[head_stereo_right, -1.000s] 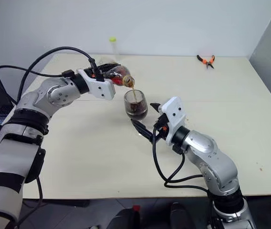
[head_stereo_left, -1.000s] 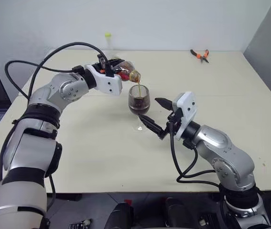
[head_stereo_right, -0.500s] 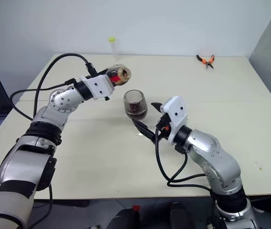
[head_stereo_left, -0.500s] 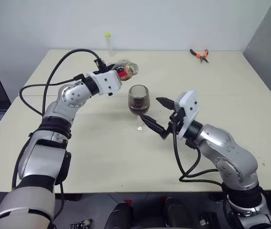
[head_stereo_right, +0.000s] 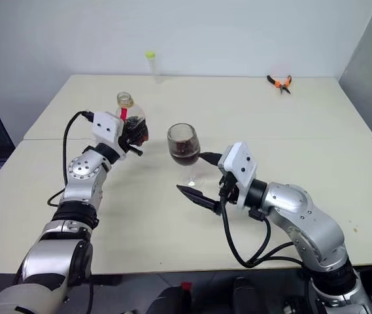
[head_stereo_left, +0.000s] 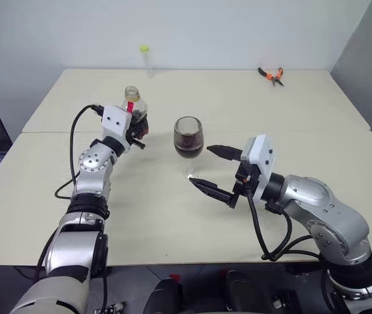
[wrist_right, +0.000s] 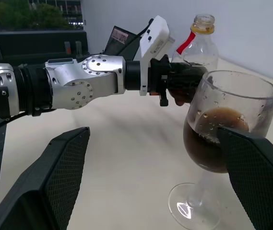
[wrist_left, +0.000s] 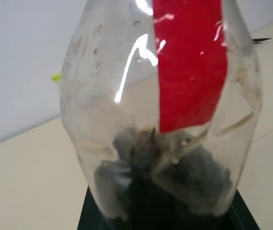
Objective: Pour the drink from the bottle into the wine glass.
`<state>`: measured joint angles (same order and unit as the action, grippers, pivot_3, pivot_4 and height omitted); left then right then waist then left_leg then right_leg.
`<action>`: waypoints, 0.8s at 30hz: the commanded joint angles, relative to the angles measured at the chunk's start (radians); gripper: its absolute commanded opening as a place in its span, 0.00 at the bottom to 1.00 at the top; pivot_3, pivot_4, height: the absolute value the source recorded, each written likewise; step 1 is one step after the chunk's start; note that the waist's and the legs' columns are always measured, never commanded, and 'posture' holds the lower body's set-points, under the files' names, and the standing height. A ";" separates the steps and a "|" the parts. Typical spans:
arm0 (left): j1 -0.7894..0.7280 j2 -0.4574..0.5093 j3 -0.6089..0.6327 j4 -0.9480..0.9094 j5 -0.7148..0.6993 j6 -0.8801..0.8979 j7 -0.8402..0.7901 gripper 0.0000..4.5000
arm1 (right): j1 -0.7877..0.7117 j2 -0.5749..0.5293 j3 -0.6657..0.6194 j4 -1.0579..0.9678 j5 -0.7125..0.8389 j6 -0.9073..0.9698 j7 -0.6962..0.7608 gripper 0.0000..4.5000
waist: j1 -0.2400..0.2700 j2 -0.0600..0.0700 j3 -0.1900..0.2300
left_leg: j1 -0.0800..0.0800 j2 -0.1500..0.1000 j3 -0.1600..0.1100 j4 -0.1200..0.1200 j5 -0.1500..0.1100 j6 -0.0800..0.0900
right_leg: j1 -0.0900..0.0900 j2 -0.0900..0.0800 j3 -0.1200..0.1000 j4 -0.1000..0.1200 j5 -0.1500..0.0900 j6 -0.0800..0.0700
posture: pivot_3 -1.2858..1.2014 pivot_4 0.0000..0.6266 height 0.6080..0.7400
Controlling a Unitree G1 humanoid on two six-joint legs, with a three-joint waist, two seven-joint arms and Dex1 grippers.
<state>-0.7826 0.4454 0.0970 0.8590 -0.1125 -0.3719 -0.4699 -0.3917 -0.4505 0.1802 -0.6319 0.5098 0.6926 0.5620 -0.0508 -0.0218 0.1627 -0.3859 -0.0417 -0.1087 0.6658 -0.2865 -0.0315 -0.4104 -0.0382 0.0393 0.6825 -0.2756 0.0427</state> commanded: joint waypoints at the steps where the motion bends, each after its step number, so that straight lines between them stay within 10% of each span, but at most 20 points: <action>1: -0.009 -0.025 0.051 0.016 -0.021 -0.033 0.059 0.16 | -0.025 -0.004 -0.007 -0.015 -0.007 0.008 -0.008 1.00 | 0.004 0.000 0.000 | 0.000 0.000 0.000 0.000 0.000 0.000 | 0.000 0.000 0.000 0.000 0.000 0.000 | 0.52 0.24 1.00; 17: -0.042 -0.065 0.135 0.267 -0.036 -0.005 0.099 0.16 | -0.027 -0.019 -0.002 -0.024 -0.017 0.044 -0.003 1.00 | 0.019 -0.002 -0.001 | 0.000 -0.001 0.001 0.000 0.000 0.000 | 0.000 -0.001 0.000 0.000 0.000 0.000 | 0.52 0.24 1.00; 24: -0.011 -0.057 0.136 0.274 -0.033 -0.015 0.081 0.69 | -0.013 -0.015 -0.006 -0.040 -0.007 0.062 -0.009 1.00 | 0.018 -0.002 -0.002 | 0.001 -0.001 0.001 0.000 0.000 0.000 | 0.000 0.000 0.000 0.000 0.000 0.000 | 0.52 0.24 1.00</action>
<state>-0.7949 0.3761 0.2335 1.1406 -0.1517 -0.3739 -0.3830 -0.4035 -0.4636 0.1826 -0.6274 0.4936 0.7546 0.5590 -0.0326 -0.0235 0.1611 -0.3853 -0.0422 -0.1081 0.6658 -0.2866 -0.0314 -0.4100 -0.0387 0.0398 0.6824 -0.2755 0.0427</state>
